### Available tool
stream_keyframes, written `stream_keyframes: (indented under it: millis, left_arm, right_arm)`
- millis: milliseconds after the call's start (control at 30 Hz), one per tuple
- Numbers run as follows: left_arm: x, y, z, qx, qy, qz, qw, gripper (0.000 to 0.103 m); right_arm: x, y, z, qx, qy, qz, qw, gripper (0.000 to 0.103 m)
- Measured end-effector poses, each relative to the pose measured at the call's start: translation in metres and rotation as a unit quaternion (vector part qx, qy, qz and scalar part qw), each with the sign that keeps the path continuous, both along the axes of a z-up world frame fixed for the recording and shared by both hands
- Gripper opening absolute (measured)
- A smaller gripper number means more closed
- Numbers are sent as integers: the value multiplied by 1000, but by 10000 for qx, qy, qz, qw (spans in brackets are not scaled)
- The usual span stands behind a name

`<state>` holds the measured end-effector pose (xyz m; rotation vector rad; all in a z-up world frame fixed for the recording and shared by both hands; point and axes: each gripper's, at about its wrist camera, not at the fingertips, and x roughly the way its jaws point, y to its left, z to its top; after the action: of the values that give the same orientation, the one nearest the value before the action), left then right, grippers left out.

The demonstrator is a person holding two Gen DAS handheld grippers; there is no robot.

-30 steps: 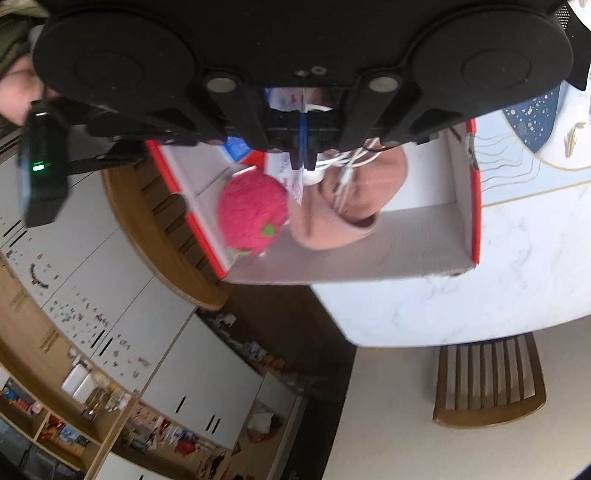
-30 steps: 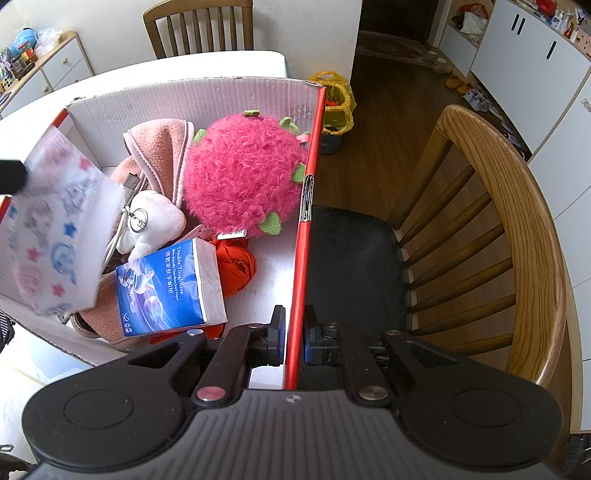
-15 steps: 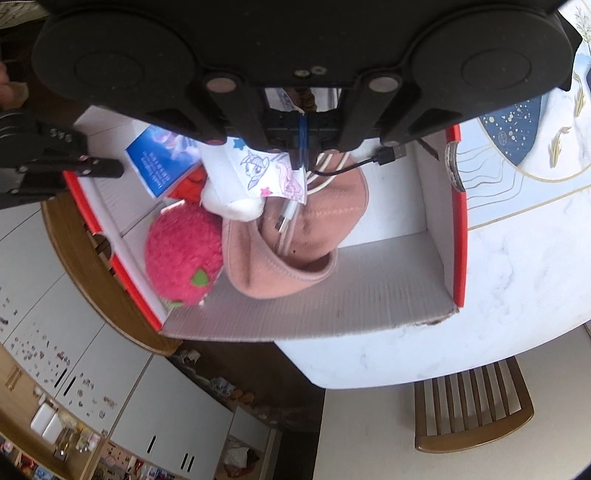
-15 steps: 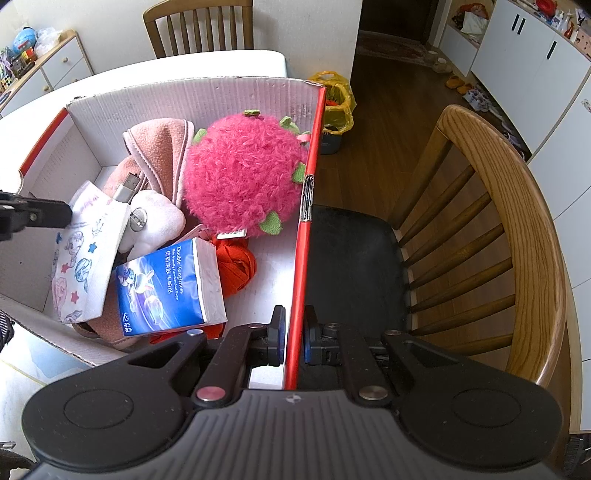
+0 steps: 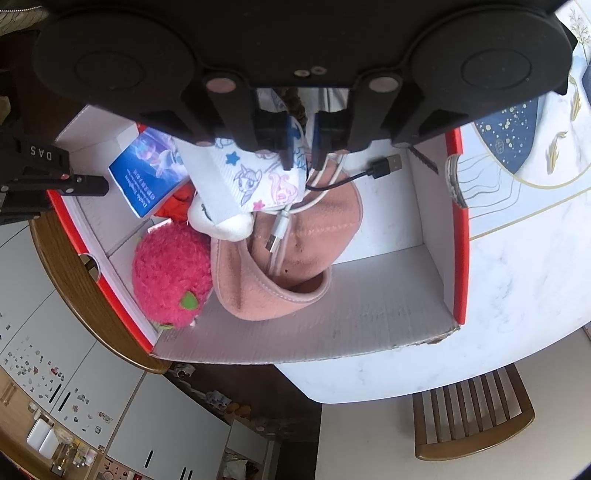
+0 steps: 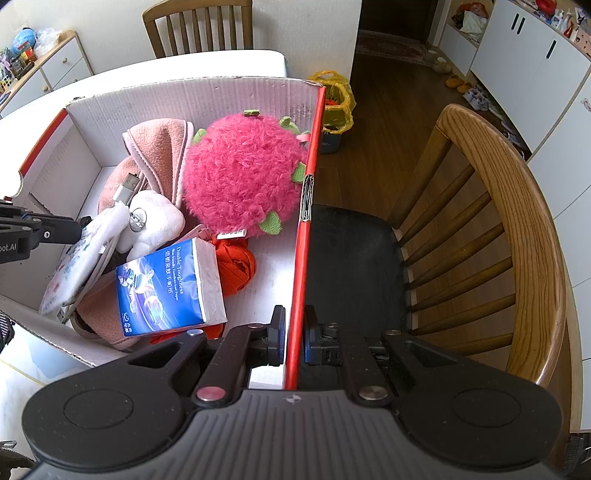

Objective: Organize objects
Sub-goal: 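Carry the white pouch into the box and open the left gripper, then move the left gripper back to the table onto the black mesh fabric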

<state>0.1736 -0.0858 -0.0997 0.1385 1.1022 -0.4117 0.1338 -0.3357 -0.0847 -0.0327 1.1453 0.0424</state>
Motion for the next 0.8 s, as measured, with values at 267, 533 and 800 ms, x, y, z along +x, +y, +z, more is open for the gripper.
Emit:
stream_keyframes:
  millis: [267, 533, 800]
  left_arm:
    - [-10, 9, 12, -64, -120, 61, 9999, 22]
    - [-22, 25, 34, -214, -362, 224, 9989, 44]
    - [-32, 53, 55, -300, -606, 533, 9963, 59]
  right_arm:
    - [0, 0, 0, -8, 0, 3, 10000, 9]
    - [0, 0, 0, -9, 6, 6, 10000, 9]
    - [0, -2, -1, 6, 11, 6, 10000, 9]
